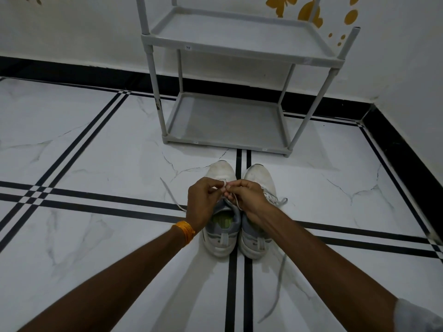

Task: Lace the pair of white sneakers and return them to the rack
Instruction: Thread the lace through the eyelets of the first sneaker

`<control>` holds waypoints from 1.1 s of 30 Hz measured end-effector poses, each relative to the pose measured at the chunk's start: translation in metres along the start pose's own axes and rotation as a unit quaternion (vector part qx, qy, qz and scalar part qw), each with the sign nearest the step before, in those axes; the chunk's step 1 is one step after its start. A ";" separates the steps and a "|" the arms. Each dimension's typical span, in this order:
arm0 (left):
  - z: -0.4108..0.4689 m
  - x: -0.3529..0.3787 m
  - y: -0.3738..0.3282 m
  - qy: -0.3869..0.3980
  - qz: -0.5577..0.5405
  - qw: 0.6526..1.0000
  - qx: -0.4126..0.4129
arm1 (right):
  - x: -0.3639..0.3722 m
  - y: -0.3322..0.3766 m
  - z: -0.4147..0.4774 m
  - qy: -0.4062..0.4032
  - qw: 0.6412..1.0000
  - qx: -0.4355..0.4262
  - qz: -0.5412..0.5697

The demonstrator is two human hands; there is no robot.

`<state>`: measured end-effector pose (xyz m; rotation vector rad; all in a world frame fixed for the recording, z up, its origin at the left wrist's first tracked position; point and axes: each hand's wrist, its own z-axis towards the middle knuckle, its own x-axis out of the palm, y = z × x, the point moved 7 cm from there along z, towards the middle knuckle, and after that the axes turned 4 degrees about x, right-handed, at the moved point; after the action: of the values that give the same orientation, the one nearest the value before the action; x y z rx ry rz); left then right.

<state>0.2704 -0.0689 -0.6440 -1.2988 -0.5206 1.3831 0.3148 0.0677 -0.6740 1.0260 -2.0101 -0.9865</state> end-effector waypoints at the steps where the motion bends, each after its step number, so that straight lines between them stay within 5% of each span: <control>1: 0.000 -0.001 -0.001 -0.008 0.008 1.000 -0.003 | 0.000 0.000 0.000 0.002 1.000 0.000 -0.002; 18: 0.021 -0.003 -0.005 0.107 0.112 0.987 0.048 | 0.002 -0.001 0.000 0.004 0.999 -0.005 -0.054; 33: 0.007 -0.001 -0.004 0.022 0.048 0.998 0.035 | 0.001 -0.003 0.002 -0.001 1.000 0.002 -0.008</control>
<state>0.2654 -0.0667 -0.6381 -1.3091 -0.3804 1.4356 0.3136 0.0668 -0.6772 1.0454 -2.0095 -0.9932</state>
